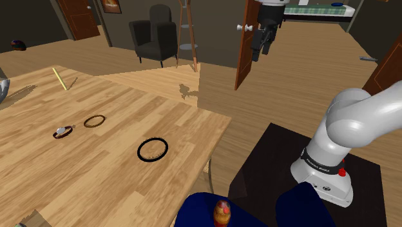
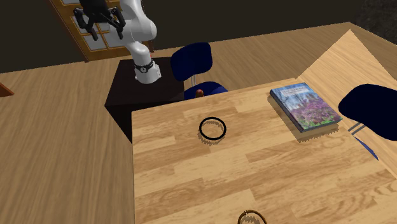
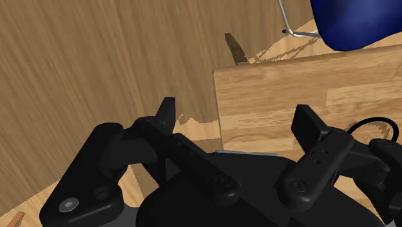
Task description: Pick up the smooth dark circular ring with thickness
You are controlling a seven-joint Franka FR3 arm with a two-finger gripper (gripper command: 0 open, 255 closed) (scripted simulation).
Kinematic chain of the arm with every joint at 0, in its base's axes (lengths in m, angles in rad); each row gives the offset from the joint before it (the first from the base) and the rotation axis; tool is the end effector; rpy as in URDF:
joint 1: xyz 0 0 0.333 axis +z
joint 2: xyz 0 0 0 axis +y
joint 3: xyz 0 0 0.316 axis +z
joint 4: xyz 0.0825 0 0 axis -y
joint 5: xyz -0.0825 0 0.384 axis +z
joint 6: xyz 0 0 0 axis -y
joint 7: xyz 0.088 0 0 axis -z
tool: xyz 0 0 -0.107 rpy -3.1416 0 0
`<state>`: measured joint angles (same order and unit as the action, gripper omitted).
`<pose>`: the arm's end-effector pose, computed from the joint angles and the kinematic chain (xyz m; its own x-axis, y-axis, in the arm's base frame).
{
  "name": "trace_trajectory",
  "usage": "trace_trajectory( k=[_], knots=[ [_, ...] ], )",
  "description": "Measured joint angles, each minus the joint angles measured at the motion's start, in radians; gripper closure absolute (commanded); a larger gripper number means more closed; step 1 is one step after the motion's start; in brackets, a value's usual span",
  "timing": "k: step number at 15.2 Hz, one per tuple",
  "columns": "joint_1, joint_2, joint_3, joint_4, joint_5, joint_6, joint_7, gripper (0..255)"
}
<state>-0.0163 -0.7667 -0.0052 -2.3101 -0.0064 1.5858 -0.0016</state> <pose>0.3141 -0.0080 0.6076 0.9989 -0.0185 0.0424 -0.0186 -0.9998 0.0029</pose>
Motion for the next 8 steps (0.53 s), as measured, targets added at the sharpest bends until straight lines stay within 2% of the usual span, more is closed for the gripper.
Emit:
trace_trajectory(
  k=[2,8],
  knots=[
    [0.002,0.007,0.005,-0.001,0.003,0.007,0.004,0],
    [0.041,0.107,0.091,-0.028,0.056,0.128,0.084,0]
  ],
)
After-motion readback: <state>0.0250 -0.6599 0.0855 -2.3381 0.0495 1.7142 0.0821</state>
